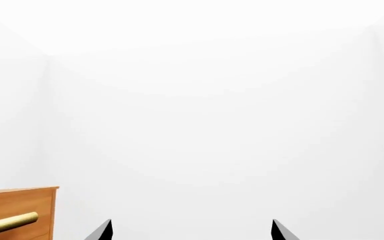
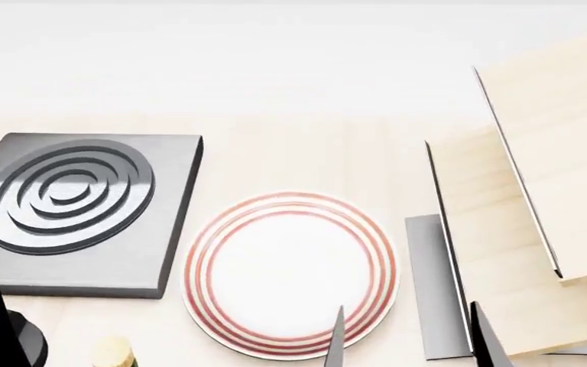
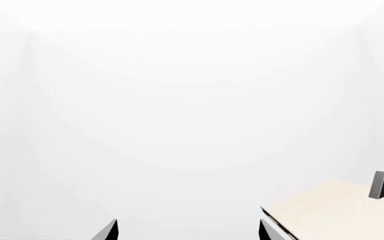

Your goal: Pick up the akita bowl and put it on the plate.

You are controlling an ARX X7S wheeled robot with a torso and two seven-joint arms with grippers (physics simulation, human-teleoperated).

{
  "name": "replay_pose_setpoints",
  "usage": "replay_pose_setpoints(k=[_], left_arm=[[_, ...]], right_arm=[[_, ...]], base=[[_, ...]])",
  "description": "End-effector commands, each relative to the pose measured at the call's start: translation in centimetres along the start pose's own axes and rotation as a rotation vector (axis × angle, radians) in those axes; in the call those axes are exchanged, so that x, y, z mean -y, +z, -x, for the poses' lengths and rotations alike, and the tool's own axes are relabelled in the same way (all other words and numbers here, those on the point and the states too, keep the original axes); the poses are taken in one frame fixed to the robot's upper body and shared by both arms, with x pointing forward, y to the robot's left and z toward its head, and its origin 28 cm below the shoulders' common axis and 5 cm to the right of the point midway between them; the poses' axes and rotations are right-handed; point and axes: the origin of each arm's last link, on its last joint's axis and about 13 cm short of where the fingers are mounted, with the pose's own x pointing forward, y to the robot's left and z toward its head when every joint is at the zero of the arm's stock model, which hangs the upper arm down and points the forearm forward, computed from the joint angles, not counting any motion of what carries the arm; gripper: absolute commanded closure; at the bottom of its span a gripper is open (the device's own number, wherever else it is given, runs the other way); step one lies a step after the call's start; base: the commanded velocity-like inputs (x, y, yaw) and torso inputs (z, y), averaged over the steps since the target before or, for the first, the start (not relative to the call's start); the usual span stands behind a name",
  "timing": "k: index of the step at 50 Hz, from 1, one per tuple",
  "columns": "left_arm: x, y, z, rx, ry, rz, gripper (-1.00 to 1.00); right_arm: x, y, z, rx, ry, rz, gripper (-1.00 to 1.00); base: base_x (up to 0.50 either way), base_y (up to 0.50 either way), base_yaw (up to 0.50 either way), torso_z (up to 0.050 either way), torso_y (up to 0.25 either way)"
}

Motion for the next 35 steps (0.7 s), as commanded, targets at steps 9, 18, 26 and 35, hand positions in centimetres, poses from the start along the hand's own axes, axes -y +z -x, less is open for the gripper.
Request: replay_pose_setpoints(k=[9,18,26,35], left_arm=[[0.0,0.0,0.0,0.002,0.001,0.000,-1.00],[-0.1,0.0,-0.1,0.004,0.007,-0.007,-1.00],[-0.5,0.2,-0.2,0.008,0.022,-0.021,-1.00],[-1.6,0.8,-0.7,0.024,0.065,-0.082,-1.00]], right_arm=[[-0.1,-0.1,0.0,-0.002,0.005,0.001,-1.00],[-0.2,-0.3,0.0,-0.007,0.003,0.017,-1.00],[-0.2,-0.3,0.1,-0.006,0.007,0.015,-1.00],[-0.2,-0.2,0.0,-0.004,0.006,0.017,-1.00]], base=[[0.31,-0.03,0.00,0.000,0.000],[0.10,-0.01,0.00,0.000,0.000],[0.00,0.00,0.00,0.000,0.000],[0.00,0.00,0.00,0.000,0.000]])
